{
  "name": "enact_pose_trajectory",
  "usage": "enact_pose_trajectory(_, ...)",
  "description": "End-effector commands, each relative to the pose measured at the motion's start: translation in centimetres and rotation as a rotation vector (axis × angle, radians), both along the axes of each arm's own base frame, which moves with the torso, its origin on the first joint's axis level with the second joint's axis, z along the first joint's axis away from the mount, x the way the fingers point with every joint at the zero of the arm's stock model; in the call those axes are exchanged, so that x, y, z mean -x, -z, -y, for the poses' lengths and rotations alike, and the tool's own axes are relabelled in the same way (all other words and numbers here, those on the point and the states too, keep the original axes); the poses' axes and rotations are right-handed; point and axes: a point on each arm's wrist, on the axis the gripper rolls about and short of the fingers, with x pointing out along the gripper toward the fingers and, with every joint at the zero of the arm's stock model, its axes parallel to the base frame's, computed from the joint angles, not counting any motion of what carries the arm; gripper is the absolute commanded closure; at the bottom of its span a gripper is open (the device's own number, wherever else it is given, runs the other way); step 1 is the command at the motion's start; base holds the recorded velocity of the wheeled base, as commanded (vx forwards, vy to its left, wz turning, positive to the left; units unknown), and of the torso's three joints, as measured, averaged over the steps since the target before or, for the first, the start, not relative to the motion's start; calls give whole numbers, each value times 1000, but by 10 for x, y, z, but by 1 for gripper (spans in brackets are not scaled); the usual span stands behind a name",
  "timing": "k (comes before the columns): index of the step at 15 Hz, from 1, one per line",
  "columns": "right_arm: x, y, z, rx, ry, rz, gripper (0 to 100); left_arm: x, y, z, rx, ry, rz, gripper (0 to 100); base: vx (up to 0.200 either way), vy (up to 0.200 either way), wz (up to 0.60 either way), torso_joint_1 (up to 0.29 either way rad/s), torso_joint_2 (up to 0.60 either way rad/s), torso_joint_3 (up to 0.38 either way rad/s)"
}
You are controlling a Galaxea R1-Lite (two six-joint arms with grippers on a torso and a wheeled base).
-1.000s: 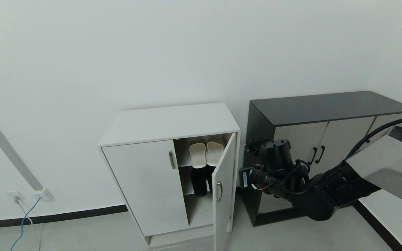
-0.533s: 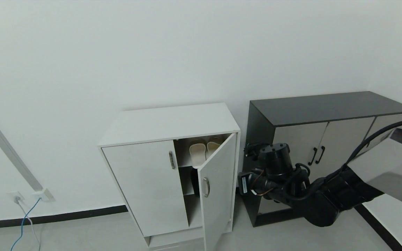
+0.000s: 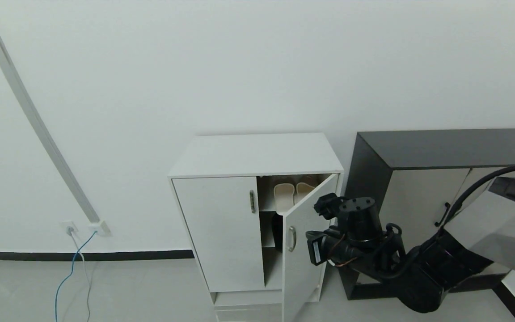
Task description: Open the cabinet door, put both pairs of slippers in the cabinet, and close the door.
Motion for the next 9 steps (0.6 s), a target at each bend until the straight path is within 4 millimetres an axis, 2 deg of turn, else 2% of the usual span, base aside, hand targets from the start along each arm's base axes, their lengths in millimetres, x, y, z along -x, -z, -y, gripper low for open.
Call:
enact_pose_trajectory(1,8,5,6,25,-6,-15,100,0,0,0,-1,0,-2,100,0,0,0,0,0,0)
enact_pose_trajectory(6,29,10,20,41,-14,-36,100,0,0,0,-1,1,0,100,0,0,0,0,0,0)
enact_pose_trajectory(9,39,16,21,56,-29,-53,100,0,0,0,-1,1,0,100,200,0,0,4,5,2)
